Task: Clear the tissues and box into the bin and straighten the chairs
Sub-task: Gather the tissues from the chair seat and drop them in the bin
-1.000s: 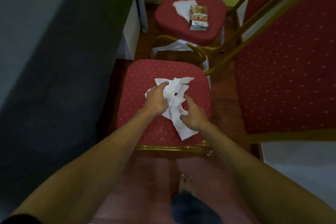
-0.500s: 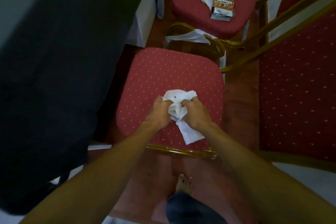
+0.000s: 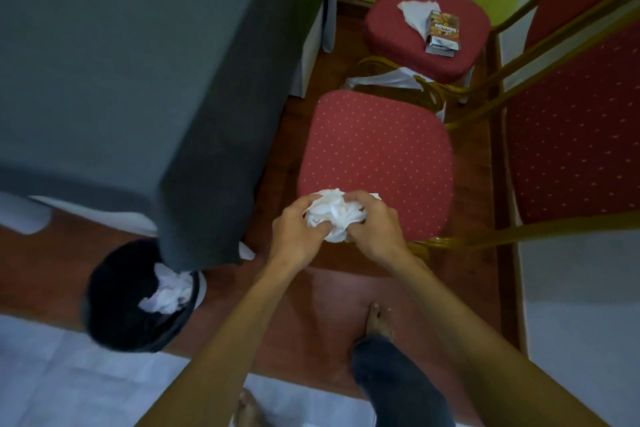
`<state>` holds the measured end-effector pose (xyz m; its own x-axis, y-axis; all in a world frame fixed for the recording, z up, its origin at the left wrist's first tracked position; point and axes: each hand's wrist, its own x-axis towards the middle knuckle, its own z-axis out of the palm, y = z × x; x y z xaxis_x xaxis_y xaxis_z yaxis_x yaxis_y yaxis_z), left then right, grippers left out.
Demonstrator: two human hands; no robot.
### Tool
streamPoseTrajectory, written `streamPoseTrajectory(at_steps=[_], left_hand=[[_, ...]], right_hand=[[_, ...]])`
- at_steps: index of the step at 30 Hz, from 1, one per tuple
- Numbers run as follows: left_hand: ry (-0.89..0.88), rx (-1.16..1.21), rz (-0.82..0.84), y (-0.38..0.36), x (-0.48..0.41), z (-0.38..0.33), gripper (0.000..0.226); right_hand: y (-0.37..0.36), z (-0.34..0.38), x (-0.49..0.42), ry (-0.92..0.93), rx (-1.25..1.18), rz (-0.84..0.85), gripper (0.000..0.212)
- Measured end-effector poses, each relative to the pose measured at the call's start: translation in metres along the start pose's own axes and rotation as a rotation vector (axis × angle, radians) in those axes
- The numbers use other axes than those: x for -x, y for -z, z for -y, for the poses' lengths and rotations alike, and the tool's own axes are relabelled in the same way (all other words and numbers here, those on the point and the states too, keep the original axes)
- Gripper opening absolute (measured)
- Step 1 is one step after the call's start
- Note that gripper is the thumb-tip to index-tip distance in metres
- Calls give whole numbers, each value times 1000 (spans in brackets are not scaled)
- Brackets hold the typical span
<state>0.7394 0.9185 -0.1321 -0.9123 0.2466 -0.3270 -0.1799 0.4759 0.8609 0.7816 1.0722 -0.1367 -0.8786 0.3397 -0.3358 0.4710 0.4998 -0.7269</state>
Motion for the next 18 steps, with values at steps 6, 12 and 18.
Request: streamPoseTrajectory(at_steps=[6,12,18], left_hand=[[-134,126,-73,125,89,-1,41],[-183,218,-204,220,151,11,39],[-19,188,-399,279,174,76,34]], right_hand=[[-54,99,90,110,-184,-18,37],[-106,180,152,204,-331,32,28],[-184,219,154,241,-139,267,40]])
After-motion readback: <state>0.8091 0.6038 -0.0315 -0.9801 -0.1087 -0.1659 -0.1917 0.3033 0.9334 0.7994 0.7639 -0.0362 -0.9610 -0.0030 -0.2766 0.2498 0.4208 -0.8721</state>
